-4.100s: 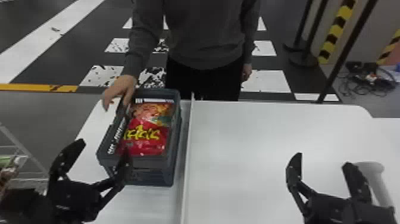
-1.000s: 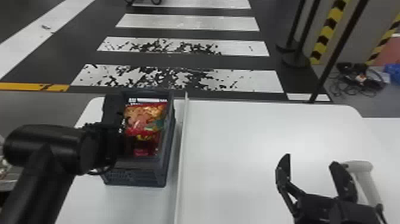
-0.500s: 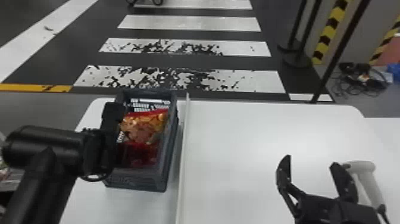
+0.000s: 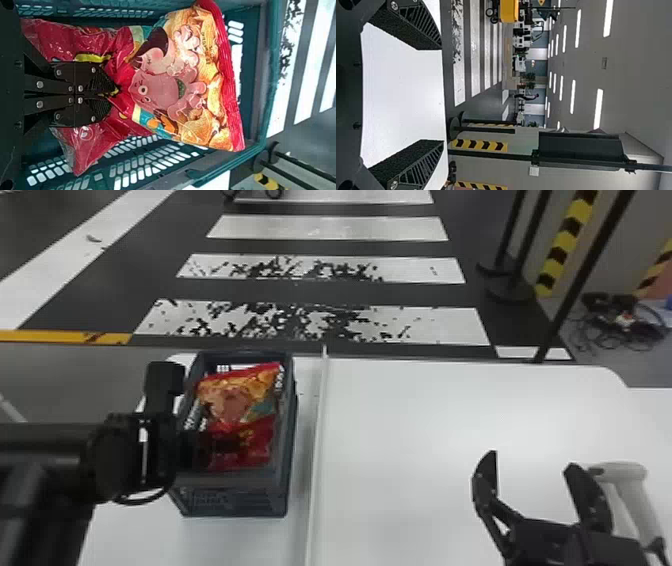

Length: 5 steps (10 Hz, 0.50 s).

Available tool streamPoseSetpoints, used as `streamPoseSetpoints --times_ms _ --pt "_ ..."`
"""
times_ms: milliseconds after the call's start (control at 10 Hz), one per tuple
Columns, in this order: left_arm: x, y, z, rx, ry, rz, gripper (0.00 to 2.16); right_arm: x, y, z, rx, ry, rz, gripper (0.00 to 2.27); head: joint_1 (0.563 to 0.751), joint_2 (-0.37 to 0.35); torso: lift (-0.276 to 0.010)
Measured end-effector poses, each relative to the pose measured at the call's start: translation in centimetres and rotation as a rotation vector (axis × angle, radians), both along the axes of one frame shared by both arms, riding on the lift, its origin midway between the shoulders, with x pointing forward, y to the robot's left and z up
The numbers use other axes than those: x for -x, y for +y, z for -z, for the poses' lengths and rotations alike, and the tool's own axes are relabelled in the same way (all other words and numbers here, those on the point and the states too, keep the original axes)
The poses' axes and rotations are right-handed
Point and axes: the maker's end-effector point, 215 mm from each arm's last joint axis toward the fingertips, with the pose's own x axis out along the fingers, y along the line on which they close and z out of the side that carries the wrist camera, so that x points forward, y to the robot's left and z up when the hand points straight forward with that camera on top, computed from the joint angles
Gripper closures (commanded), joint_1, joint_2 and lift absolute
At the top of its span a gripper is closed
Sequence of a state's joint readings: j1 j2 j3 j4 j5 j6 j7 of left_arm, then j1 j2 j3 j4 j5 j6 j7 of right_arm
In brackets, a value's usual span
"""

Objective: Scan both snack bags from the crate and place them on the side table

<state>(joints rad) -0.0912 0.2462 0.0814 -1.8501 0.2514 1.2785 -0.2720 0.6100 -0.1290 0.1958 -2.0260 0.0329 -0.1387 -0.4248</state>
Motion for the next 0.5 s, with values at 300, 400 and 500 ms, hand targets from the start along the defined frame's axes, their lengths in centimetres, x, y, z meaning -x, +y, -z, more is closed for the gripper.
streamPoseSetpoints --times_ms 300,400,500 --pt "-1.2 0.5 -3.4 0.118 -0.097 -0.025 2.15 0.0 0.1 0.1 0.007 0.004 0.000 0.08 0.695 0.058 -0.098" --pt "-1.6 0.4 -4.5 0.169 -0.135 -0.027 2.15 0.1 0.2 0.2 0.011 0.006 0.000 0.08 0.695 0.058 -0.098" --pt "-1.8 0.2 -5.7 0.221 -0.166 -0.027 2.15 0.1 0.3 0.2 0.014 0.008 -0.001 0.08 0.695 0.057 -0.098"
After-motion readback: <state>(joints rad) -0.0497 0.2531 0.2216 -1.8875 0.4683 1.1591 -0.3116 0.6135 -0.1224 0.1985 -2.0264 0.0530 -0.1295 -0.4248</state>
